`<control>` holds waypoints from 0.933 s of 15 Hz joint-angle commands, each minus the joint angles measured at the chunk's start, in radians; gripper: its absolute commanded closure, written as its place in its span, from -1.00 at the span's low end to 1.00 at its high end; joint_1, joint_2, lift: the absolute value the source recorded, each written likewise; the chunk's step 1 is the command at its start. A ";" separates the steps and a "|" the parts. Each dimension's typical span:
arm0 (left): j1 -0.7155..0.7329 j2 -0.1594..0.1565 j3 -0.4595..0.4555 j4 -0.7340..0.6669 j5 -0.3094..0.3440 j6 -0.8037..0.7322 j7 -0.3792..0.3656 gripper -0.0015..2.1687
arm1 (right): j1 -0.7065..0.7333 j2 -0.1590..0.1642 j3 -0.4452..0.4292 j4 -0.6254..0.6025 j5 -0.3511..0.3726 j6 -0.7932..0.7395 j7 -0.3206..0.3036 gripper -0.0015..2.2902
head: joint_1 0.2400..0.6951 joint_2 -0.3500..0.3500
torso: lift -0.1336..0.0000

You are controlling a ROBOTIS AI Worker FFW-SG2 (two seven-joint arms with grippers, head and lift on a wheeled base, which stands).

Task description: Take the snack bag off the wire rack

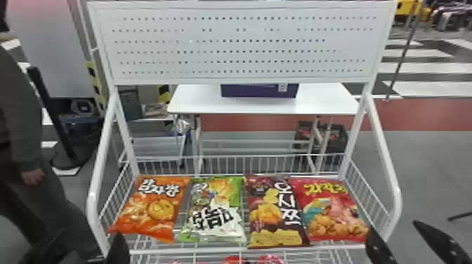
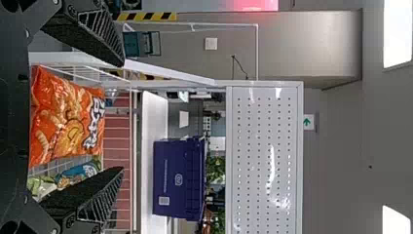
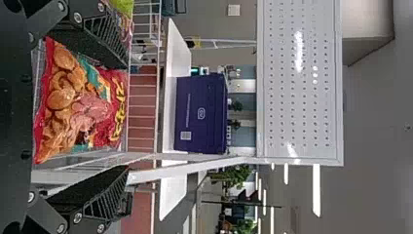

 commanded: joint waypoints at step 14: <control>0.006 -0.001 -0.006 0.011 -0.014 -0.009 0.001 -0.88 | -0.459 0.068 0.206 0.433 0.111 0.260 -0.015 -0.81 | 0.14 0.00 | 1.00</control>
